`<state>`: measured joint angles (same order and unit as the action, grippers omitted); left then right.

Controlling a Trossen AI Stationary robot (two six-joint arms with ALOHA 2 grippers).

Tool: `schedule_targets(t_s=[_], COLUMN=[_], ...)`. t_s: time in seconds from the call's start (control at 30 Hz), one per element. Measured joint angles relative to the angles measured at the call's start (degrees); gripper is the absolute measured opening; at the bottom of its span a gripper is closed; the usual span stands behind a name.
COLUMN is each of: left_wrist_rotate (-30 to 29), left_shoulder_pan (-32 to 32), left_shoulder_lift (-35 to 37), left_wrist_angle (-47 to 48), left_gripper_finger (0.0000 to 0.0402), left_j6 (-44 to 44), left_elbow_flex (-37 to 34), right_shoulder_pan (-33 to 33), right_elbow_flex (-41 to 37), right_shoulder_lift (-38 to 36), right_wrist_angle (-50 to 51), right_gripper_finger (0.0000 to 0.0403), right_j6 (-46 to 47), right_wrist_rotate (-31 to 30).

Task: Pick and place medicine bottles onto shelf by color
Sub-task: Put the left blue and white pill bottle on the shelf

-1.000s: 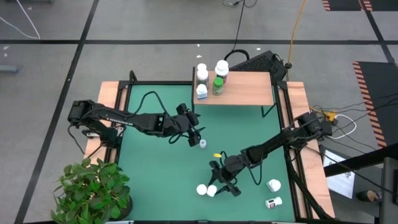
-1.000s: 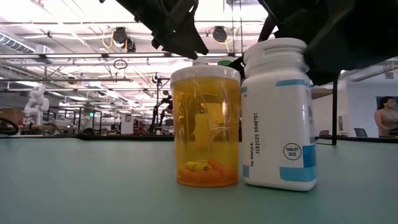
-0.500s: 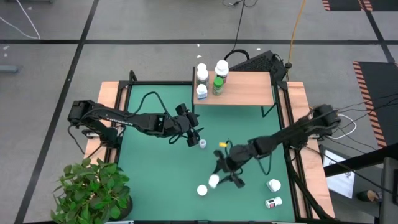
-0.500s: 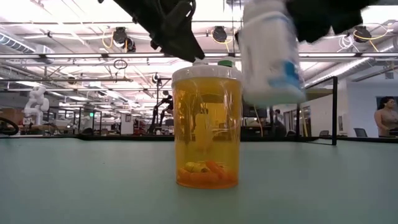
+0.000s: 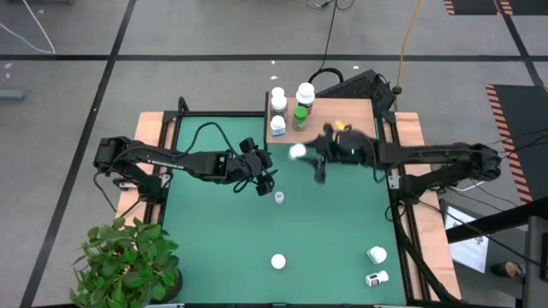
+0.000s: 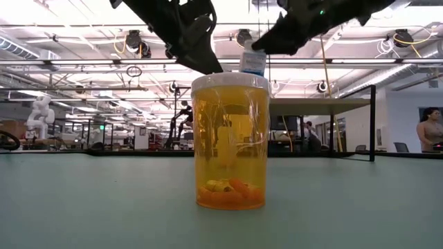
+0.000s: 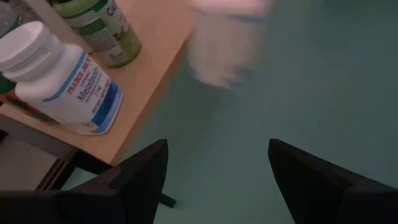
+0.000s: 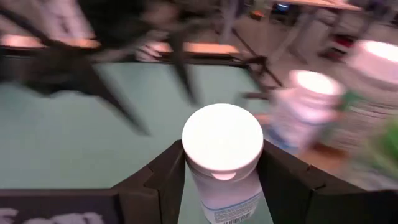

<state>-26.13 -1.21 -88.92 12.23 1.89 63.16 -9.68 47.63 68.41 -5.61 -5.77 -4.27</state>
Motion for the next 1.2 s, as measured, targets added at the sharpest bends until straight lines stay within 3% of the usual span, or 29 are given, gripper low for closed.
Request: schedule_targets(t_s=[0.23,0.37,0.63,0.97,1.2], left_wrist_rotate=[-0.01,0.0,0.0,0.02,0.02], left_shoulder_pan=[0.02,0.02,0.02,0.02,0.02], left_shoulder_lift=[0.01,0.0,0.0,0.01,0.0], left_wrist_angle=[0.04,0.06,1.17,1.33,1.91], left_gripper_finger=[0.028,0.028,0.028,0.028,0.028], left_j6=[0.13,0.13,-0.24,-0.45,-0.68], left_elbow_flex=[0.0,0.0,0.0,0.0,0.0], right_shoulder_pan=[-12.36,-15.12,-17.72,-18.0,-18.0], right_elbow_flex=[5.1,7.07,7.33,7.33,7.28], right_shoulder_lift=[3.74,5.69,6.96,6.96,6.96], right_wrist_angle=[4.42,6.05,6.23,6.3,5.83], right_gripper_finger=[0.0168,0.0169,0.0173,0.0223,0.0235], right_j6=[-1.46,-2.41,-1.87,-1.15,-1.38], right_wrist_rotate=[8.93,9.07,10.38,11.02,11.24])
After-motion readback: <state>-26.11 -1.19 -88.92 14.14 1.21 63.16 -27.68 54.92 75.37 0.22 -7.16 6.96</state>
